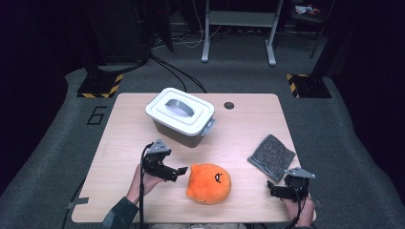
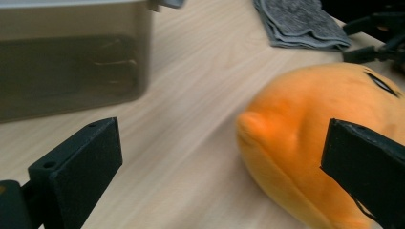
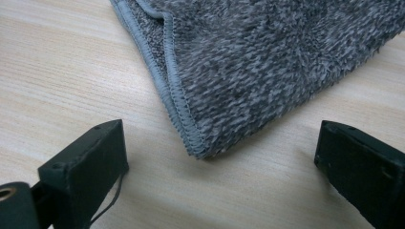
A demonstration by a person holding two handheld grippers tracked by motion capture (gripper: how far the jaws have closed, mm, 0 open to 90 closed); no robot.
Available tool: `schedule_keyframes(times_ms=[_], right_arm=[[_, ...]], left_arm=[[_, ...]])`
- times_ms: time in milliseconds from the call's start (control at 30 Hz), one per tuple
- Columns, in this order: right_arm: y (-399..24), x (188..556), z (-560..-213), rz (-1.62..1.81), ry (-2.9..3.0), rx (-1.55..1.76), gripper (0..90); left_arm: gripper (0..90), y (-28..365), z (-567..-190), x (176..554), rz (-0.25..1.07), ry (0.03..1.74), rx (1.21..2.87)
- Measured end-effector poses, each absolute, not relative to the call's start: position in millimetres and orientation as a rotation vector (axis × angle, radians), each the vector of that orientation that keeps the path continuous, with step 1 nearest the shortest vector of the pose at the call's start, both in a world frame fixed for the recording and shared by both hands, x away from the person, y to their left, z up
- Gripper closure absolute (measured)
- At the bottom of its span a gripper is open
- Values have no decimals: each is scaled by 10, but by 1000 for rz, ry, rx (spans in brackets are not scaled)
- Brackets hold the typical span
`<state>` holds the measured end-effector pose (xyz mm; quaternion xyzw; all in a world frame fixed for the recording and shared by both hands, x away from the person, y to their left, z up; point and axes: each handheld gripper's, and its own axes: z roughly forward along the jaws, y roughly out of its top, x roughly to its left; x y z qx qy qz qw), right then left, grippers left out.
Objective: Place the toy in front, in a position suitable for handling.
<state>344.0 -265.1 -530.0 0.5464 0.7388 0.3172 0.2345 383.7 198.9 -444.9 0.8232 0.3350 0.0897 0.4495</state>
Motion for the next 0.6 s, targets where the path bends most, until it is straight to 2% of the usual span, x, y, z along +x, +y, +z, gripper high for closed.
schedule_keyframes(times_ms=[400, 533, 600], right_arm=[[-2651, 3439, -5301, 871, 2028, 1501, 29], [-2651, 3440, -5300, 871, 2028, 1499, 29], [-2651, 3440, -5301, 871, 2028, 1499, 29]], left_arm=[[44, 1663, -4517, 3618, 143, 731, 2076], [132, 1578, -4564, 3581, 126, 709, 2094], [217, 1540, -4597, 3566, 135, 703, 2113]])
